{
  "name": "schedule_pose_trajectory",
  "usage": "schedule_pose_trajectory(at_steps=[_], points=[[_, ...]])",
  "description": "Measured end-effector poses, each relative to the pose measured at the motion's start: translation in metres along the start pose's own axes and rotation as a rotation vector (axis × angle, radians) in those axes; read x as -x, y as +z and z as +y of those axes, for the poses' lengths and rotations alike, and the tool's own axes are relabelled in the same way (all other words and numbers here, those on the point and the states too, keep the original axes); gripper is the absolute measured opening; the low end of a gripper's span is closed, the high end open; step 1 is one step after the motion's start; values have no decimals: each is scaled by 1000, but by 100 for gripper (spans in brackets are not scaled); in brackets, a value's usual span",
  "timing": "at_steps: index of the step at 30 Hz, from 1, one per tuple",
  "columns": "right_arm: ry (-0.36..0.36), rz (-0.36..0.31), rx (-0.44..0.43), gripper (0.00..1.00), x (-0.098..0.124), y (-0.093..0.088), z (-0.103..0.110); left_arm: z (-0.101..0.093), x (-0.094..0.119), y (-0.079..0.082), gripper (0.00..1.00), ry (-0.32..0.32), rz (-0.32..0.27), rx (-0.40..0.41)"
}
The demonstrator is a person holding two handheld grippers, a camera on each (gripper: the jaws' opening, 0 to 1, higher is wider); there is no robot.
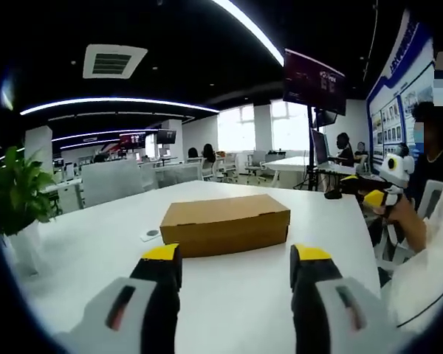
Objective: Operate the shoe box by opening the lid, removing the specified soft item, and placing it in the target area until the item is outside and the box remains undamaged.
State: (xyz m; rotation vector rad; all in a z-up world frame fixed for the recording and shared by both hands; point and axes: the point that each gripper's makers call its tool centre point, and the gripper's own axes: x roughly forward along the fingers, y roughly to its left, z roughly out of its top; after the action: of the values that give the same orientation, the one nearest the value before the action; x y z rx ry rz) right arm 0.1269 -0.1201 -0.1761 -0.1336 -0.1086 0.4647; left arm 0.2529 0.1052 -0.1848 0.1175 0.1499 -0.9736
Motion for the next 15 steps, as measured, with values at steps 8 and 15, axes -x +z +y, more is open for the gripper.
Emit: schedule_pose_trajectory(at_steps=[8, 15], points=[[-16, -1, 4, 62, 0, 1, -2, 5, -6, 8, 59, -20, -17, 4], [9, -27, -54, 57, -2, 2, 2, 4, -17, -5, 59, -33, 27, 10]])
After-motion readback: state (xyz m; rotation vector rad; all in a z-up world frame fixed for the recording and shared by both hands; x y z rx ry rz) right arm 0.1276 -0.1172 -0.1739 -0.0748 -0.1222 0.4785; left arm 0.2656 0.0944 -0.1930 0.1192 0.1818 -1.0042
